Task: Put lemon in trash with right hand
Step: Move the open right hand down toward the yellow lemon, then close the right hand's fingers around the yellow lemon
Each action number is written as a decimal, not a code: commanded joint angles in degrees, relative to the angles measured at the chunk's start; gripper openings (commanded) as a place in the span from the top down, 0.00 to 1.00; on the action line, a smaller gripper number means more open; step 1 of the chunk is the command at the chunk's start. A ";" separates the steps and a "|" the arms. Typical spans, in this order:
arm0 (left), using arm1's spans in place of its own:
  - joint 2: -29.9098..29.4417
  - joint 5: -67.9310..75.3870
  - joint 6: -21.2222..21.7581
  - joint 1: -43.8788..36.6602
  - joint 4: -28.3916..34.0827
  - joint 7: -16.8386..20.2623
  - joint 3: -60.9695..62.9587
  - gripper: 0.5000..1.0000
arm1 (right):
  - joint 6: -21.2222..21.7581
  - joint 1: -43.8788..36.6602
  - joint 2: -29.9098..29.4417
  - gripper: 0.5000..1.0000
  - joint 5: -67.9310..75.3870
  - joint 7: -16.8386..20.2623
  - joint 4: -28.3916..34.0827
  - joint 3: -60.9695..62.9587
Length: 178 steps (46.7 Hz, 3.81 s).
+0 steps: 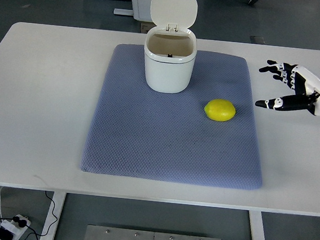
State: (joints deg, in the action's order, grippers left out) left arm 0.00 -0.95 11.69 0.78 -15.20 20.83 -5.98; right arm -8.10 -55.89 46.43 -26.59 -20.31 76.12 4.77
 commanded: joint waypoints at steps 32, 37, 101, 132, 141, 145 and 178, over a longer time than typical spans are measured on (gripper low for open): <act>0.00 0.07 0.00 0.01 0.00 0.00 0.00 0.00 | -11.14 -3.43 -9.25 0.21 -2.94 0.18 -3.26 -11.88; 0.00 0.07 0.00 0.01 0.00 0.00 0.00 0.00 | -12.99 -5.02 -10.92 0.21 -2.94 0.18 -3.88 -14.60; 0.00 -0.01 0.00 0.01 0.00 0.00 0.00 0.00 | -13.08 -7.30 -18.57 0.21 -2.67 1.06 -10.56 -19.44; 0.00 -0.01 0.00 0.01 0.00 0.00 0.00 0.00 | -12.99 -7.74 -18.74 0.55 -2.67 1.06 -10.56 -22.60; 0.00 -0.01 0.00 0.01 0.00 0.00 0.00 0.00 | -12.91 -8.97 -18.74 1.00 -2.15 1.15 -10.38 -23.75; 0.00 -0.01 0.00 0.01 0.00 0.00 0.00 0.00 | -12.73 -9.41 -18.65 1.00 -2.06 1.15 -10.21 -23.93; 0.00 0.07 0.00 0.01 0.00 0.00 0.00 0.00 | -10.27 -13.10 -16.46 1.00 6.20 0.53 -7.57 -23.22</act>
State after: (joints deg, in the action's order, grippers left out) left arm 0.00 -0.94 11.69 0.79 -15.20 20.83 -5.97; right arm -18.95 -68.18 29.12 -22.44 -19.71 67.99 -18.57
